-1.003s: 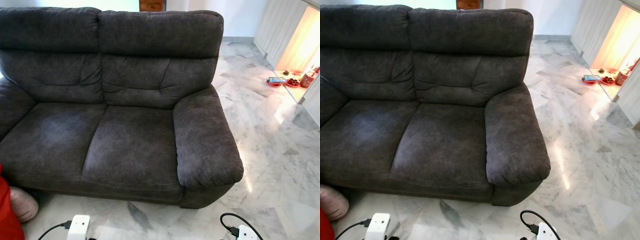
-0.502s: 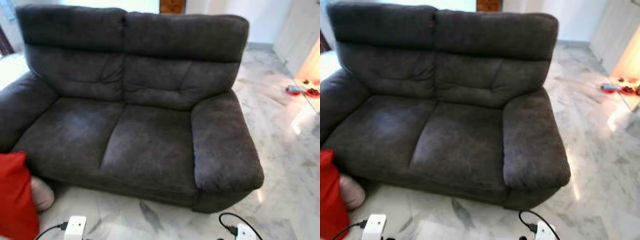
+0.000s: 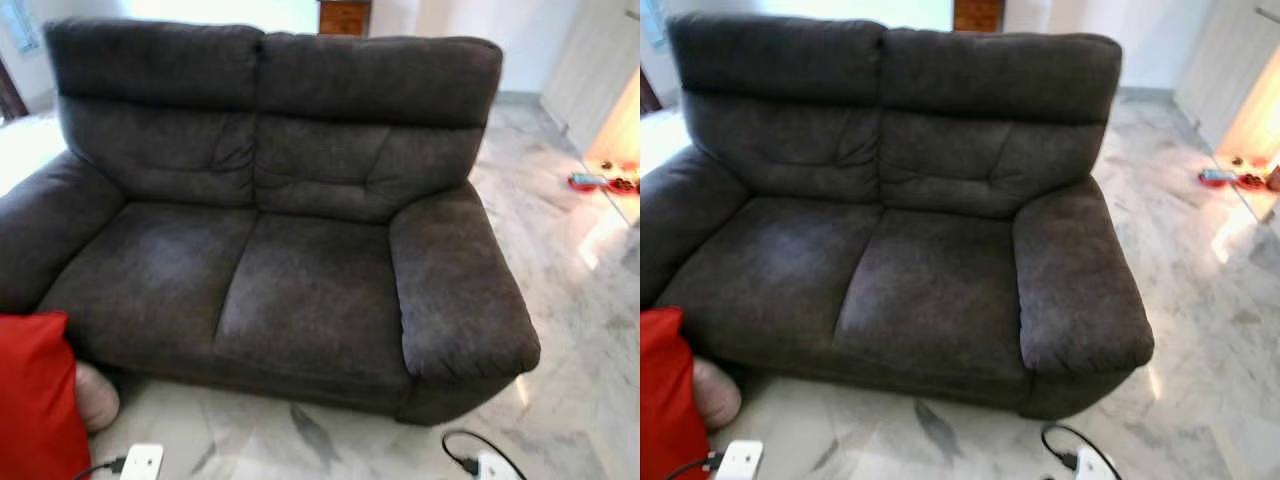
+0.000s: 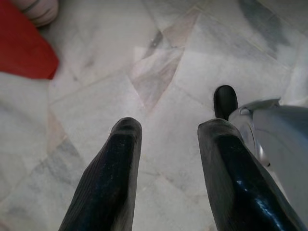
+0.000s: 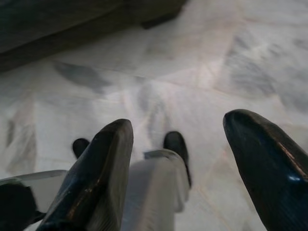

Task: Move the pillow to the sofa from floor

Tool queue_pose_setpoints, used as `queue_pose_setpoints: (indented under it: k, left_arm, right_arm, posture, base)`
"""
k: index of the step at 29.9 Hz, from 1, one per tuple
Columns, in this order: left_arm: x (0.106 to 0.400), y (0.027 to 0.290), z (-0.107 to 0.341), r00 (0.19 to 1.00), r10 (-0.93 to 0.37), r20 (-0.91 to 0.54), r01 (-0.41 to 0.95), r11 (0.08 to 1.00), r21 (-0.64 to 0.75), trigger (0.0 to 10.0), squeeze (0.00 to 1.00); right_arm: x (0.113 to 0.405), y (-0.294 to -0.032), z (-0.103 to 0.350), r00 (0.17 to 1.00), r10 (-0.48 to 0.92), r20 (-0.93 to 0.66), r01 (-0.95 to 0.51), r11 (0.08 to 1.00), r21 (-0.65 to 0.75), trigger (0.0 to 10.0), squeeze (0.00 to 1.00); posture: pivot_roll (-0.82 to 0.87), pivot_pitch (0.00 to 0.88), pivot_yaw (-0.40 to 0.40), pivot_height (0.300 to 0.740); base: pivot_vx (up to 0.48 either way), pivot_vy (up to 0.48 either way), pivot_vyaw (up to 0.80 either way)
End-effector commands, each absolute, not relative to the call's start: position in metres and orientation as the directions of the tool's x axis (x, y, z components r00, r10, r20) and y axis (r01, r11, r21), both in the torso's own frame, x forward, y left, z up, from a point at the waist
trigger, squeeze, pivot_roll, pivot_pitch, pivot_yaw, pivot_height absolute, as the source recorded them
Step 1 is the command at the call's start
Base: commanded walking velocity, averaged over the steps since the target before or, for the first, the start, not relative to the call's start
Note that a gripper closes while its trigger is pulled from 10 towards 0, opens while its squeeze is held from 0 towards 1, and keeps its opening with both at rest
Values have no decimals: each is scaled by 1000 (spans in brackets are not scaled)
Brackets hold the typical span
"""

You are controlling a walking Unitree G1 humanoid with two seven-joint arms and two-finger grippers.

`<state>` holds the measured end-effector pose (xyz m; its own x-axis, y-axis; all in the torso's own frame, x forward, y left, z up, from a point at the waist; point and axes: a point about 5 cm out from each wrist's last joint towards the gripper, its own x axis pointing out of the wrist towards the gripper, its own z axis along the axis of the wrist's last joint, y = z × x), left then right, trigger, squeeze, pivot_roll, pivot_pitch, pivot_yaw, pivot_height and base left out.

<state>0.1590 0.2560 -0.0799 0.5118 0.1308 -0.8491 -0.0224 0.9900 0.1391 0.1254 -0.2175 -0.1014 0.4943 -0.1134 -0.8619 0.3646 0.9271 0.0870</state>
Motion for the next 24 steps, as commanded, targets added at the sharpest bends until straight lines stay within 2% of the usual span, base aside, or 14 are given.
queue_pose_setpoints:
  k: [1,10,13,24]
  left_arm:
    - [158,255,-81,505,126,-854,-18,991,135,10000,0]
    - [169,233,-82,519,96,-849,1,994,113,10000,0]
    - [174,222,-83,525,83,-847,10,995,104,10000,0]
    - [189,210,-78,548,67,-834,19,995,93,10000,0]
  right_arm:
    - [130,-215,-100,504,-100,-858,369,923,109,10000,0]
    - [131,-216,-100,504,-106,-857,344,935,87,10000,0]
    - [133,-212,-100,509,-92,-856,344,933,104,10000,0]
    - [132,-206,-101,504,-80,-860,351,929,119,10000,0]
  posture:
    - [-25,0,-13,740]
    - [-24,0,-14,740]
    - [-24,0,-15,740]
    - [-22,0,-19,740]
  base:
    - [0,0,0]
    - [0,297,0]
    - [0,0,800]
    - [0,30,0]
